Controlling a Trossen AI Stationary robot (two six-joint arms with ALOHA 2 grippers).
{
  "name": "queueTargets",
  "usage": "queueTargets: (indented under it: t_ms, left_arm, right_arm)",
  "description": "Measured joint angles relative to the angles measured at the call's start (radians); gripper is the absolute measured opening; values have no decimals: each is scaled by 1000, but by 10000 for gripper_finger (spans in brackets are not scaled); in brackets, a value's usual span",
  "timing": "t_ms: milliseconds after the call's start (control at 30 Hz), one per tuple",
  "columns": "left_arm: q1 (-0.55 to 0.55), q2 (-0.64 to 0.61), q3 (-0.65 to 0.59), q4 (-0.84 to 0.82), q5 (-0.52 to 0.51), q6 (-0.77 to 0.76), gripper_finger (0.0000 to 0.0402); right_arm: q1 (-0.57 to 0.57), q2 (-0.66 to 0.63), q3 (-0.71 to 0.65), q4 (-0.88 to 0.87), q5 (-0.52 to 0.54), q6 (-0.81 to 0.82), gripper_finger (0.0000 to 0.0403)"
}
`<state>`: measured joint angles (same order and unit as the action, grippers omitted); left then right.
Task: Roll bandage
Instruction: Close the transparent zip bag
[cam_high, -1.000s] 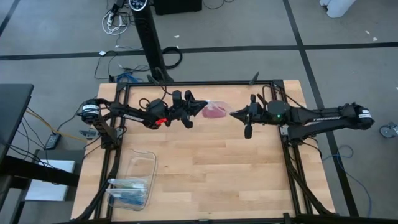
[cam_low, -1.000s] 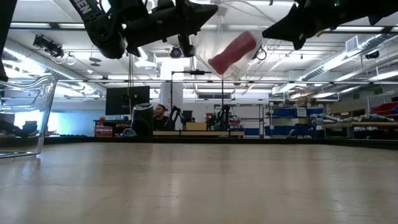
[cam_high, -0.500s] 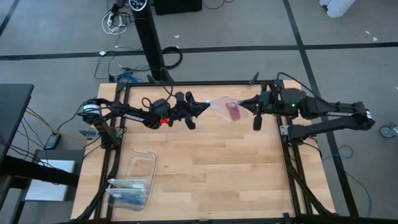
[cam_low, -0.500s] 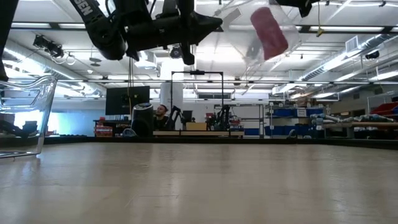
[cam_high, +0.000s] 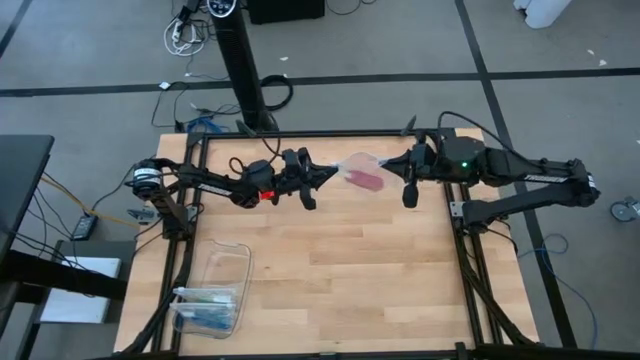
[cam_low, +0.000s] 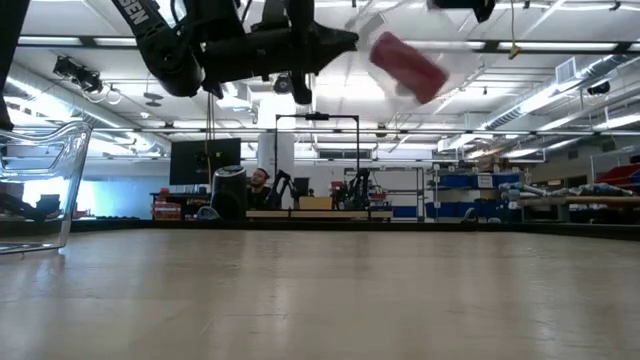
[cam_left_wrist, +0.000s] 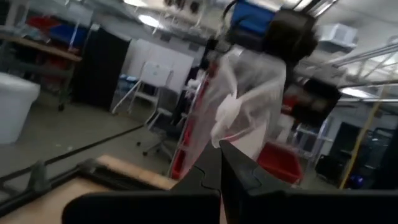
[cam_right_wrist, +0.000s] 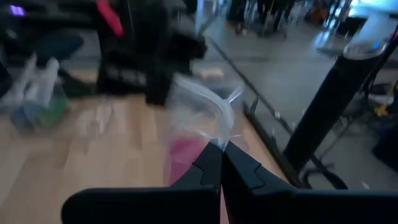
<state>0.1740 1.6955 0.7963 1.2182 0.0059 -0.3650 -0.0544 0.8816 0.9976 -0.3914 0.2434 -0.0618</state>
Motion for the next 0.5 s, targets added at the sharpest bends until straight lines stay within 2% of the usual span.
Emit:
queueTargets:
  t_ms: [100,233,500]
  left_arm:
    - [0,-2,0,58,28,17,0]
    - [3,-2,0,57,42,15,0]
    - [3,-2,0,-94,44,29,0]
  right_arm:
    - [0,12,-34,-31,14,19,0]
    - [0,13,-84,-27,29,63,0]
    - [0,5,-116,-100,26,108,12]
